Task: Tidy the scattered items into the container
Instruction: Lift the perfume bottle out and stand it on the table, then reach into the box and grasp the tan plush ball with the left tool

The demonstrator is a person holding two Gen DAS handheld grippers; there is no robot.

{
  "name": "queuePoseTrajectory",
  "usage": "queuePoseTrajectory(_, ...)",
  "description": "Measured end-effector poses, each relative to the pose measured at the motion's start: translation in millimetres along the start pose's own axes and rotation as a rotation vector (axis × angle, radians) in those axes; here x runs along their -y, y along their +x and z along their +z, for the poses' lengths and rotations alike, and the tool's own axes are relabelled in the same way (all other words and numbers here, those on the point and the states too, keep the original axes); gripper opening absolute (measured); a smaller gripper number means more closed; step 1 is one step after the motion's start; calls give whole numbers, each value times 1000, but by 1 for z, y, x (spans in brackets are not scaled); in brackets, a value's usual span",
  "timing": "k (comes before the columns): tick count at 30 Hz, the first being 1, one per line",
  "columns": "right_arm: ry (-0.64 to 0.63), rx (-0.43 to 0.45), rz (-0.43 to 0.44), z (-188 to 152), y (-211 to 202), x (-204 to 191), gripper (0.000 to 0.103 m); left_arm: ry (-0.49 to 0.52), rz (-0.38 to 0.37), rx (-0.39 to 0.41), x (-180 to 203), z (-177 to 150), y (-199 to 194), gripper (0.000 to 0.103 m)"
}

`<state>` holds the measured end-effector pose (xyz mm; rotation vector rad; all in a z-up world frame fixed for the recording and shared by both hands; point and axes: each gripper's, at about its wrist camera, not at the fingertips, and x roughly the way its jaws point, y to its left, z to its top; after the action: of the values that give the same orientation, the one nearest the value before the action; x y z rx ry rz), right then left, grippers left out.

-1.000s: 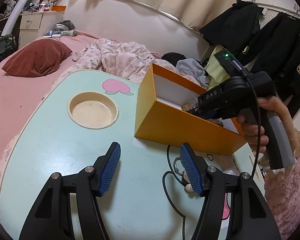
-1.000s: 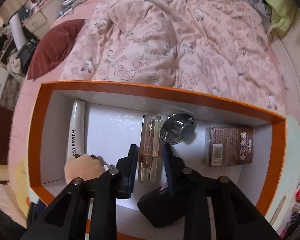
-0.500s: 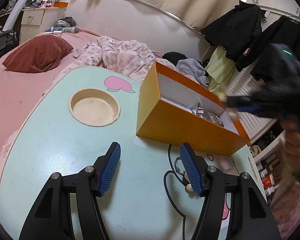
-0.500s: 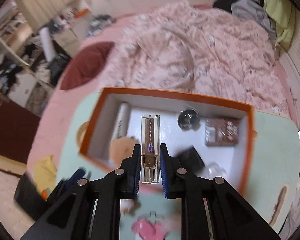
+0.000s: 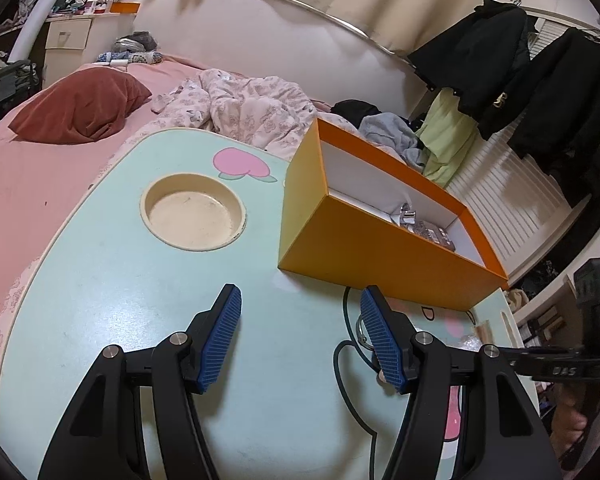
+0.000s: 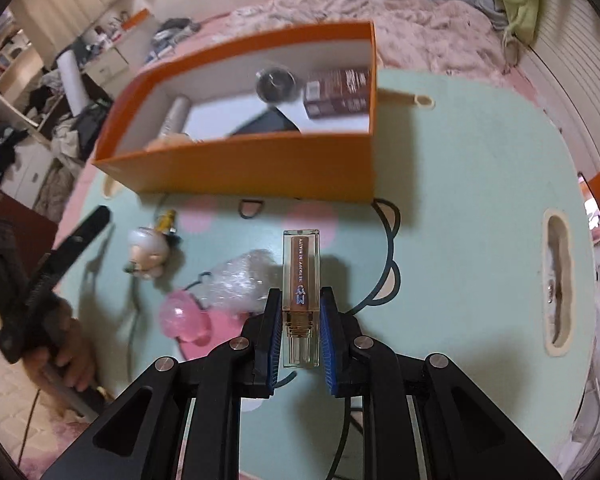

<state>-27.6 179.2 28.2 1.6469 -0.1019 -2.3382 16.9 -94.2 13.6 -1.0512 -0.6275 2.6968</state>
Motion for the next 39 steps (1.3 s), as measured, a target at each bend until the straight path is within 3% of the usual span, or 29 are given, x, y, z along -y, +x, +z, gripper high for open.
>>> queuePoseTrajectory(9,-37,34,-1,9,11,-16,18,20,24,0,2,-1,2,63)
queuePoseTrajectory(10,-33,45,8,9,8,-15,21,19,22,2,2,-1,2,63)
queuePoseTrajectory(12,-10,80,32,8,-1,-8,47,15,21,7,1,-1,1,63)
queuePoseTrajectory(13,4,112,42,7,-8,-4,51,14,21,8,1,-1,1,63)
queuePoseTrajectory(17,19,267,28,4,-33,5,52,21,25,-2,2,-1,3,63)
queuePoseTrajectory(21,-44,309,-20,2,-27,-4,52,31,17,-12,4,0,4,63)
queuePoseTrajectory(25,-67,300,53,-6,-10,-3,52,27,-47,4,5,10,-4,63)
queuePoseTrajectory(29,-17,353,180,-18,-5,8,52,122,-94,5,36,42,-21,63)
queuePoseTrajectory(32,0,336,219,-22,2,9,52,236,31,-115,73,78,-9,63)
queuePoseTrajectory(34,13,339,227,-24,1,12,52,281,97,-262,87,97,17,63)
queuePoseTrajectory(37,23,344,264,-27,-1,16,52,323,130,-499,98,108,70,63)
queuePoseTrajectory(39,33,349,281,-28,-3,21,53,325,186,-583,99,109,99,62)
